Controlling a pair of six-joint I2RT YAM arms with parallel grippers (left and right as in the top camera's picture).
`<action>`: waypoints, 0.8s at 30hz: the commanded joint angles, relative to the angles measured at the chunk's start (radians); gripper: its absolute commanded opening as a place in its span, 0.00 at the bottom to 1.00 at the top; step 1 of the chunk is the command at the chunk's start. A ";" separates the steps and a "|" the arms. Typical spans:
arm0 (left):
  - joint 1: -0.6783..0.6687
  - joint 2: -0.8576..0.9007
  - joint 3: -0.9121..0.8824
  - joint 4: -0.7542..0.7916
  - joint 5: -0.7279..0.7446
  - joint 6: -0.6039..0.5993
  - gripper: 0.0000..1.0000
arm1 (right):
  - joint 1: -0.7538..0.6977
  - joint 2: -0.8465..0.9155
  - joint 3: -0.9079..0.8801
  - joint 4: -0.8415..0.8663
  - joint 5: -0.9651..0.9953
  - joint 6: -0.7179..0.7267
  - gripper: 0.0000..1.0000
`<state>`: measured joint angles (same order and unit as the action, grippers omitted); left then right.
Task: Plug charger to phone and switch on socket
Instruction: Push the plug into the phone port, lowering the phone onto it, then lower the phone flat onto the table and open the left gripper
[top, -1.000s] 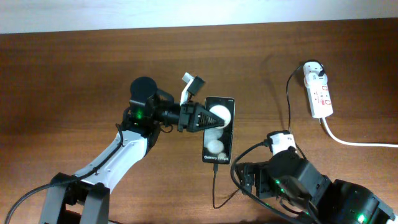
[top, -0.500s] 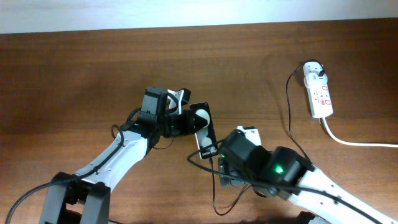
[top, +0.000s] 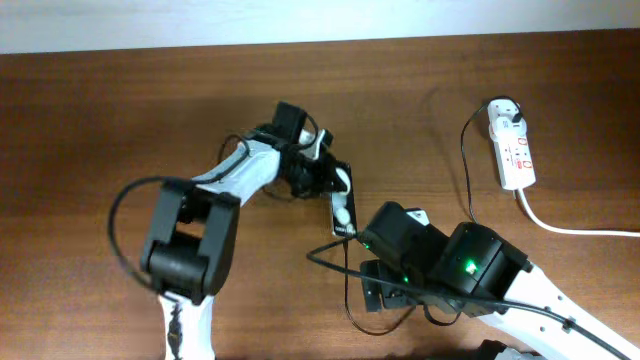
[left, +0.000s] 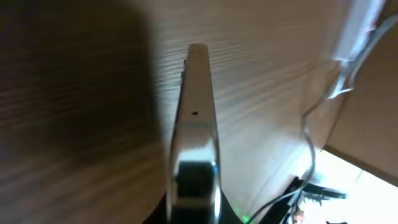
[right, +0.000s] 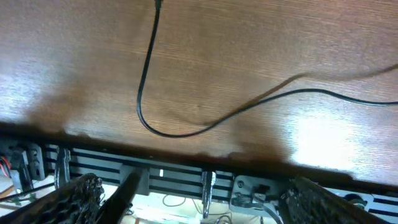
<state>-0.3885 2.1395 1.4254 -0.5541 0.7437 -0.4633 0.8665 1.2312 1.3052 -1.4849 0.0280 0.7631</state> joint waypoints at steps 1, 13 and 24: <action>-0.002 0.052 0.026 0.003 0.045 0.021 0.00 | -0.004 -0.007 0.018 0.000 0.051 0.001 0.99; -0.002 0.056 0.026 -0.002 -0.087 0.021 0.80 | -0.004 -0.007 0.018 0.000 0.074 0.001 0.99; -0.002 0.056 0.026 -0.024 -0.290 0.021 0.99 | -0.004 -0.007 0.018 0.000 0.074 0.001 0.99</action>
<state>-0.3962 2.1571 1.4750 -0.5568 0.6582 -0.4526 0.8665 1.2316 1.3060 -1.4853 0.0887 0.7628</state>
